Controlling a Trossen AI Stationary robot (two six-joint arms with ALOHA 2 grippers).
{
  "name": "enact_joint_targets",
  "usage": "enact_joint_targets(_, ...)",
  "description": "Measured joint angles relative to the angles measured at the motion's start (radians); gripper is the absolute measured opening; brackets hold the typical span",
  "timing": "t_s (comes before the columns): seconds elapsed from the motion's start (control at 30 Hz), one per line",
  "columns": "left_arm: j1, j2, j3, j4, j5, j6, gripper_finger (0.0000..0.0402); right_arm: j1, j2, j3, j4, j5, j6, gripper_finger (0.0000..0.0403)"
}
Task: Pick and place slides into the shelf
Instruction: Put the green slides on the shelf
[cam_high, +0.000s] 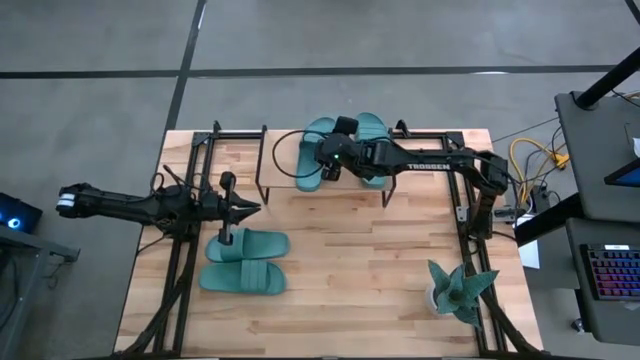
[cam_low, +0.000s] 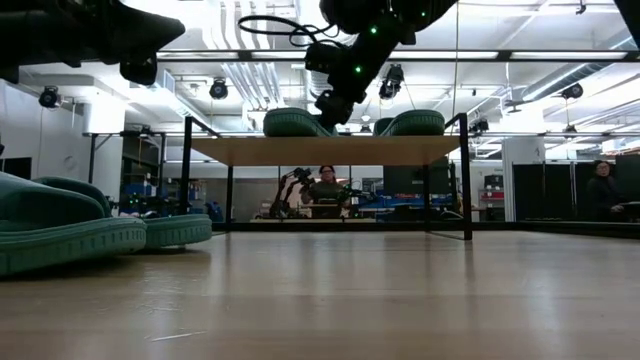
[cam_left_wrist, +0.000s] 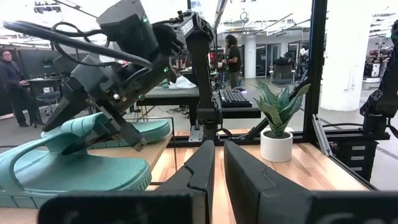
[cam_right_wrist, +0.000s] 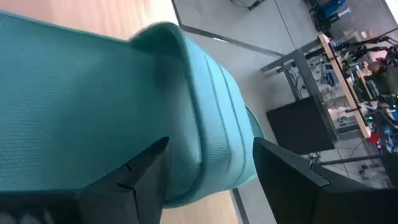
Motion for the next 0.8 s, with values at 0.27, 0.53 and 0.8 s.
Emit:
enact_joint_targets(0.27, 0.000, 0.000, 0.000, 0.000, 0.000, 0.000, 0.0022, -0.006, 0.000, 0.000, 0.004, 0.020, -0.001, 0.0176)
enact_joint_targets(0.53, 0.000, 0.000, 0.000, 0.000, 0.000, 0.000, 0.0022, -0.006, 0.000, 0.000, -0.006, 0.021, -0.004, 0.0076)
enact_joint_targets(0.8, 0.000, 0.000, 0.000, 0.000, 0.000, 0.001, 0.0022, -0.004, -0.004, 0.000, -0.012, 0.027, -0.044, 0.0015)
